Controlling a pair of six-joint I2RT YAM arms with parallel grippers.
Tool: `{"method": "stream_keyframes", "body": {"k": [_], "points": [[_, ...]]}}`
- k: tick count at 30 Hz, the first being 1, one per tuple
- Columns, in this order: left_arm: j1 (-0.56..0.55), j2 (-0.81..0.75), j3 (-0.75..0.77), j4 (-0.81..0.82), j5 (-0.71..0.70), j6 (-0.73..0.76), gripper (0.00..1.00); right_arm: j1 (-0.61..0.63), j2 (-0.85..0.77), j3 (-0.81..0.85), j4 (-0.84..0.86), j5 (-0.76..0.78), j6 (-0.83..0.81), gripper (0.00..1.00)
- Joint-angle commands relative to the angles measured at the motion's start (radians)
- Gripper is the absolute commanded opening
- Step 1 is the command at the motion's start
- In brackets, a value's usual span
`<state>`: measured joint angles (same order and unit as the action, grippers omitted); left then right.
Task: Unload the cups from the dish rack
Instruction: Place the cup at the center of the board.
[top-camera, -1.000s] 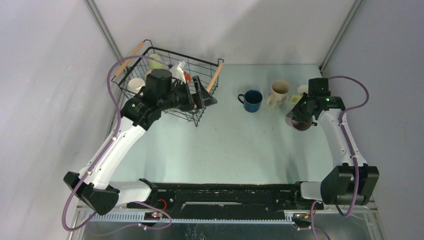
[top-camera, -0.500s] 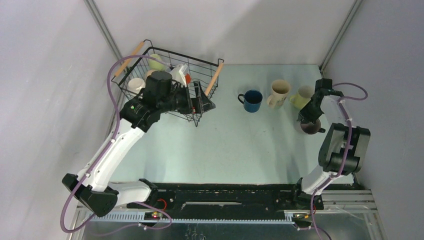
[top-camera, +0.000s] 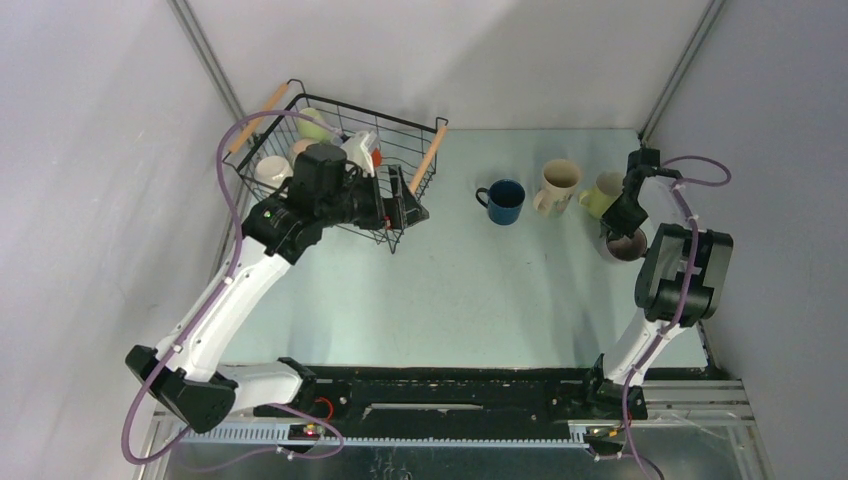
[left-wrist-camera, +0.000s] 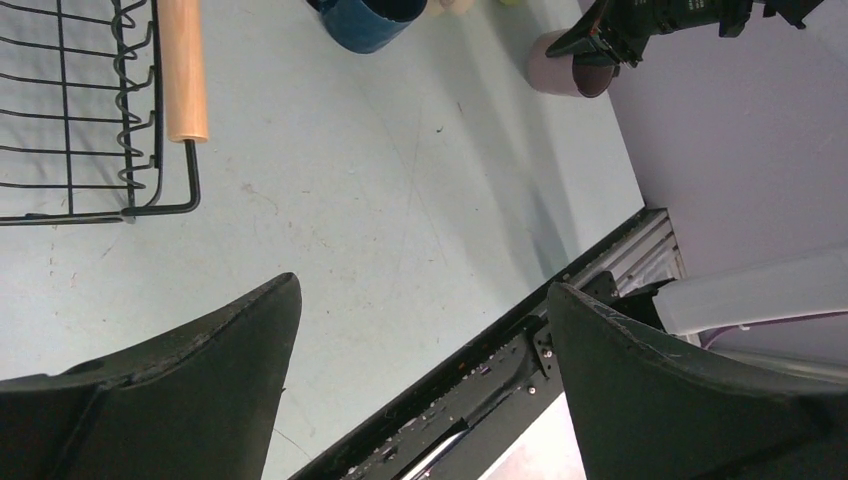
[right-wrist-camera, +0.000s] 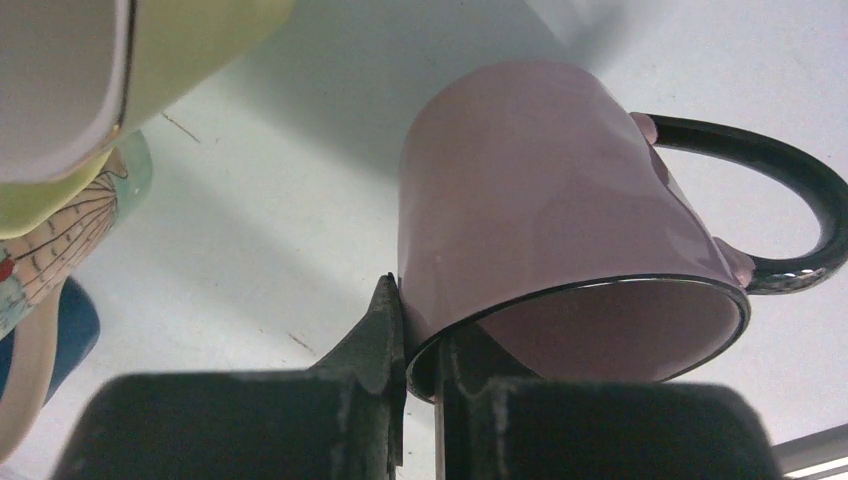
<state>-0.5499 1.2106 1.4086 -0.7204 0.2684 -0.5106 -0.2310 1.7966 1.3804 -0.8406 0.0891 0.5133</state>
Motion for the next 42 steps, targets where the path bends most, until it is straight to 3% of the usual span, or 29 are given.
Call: {"method": "stream_keyframes", "body": {"k": [1,15,24,35,42], "points": [[-0.008,0.023,0.014,0.007,-0.051,0.039,1.00,-0.006,0.022,0.070,-0.026,0.039,-0.034,0.03],[-0.008,0.120,0.086,0.016,-0.197,0.039,1.00,-0.010,0.013,0.067,-0.022,0.000,-0.054,0.40],[-0.007,0.127,0.112,-0.014,-0.257,0.036,1.00,-0.010,-0.031,0.049,-0.016,-0.034,-0.058,0.57],[0.049,0.153,0.164,-0.081,-0.368,-0.011,1.00,-0.010,-0.152,0.036,-0.037,-0.051,-0.062,0.87],[0.081,0.202,0.235,-0.128,-0.460,-0.035,1.00,0.005,-0.253,0.027,-0.060,-0.061,-0.062,0.99]]}}
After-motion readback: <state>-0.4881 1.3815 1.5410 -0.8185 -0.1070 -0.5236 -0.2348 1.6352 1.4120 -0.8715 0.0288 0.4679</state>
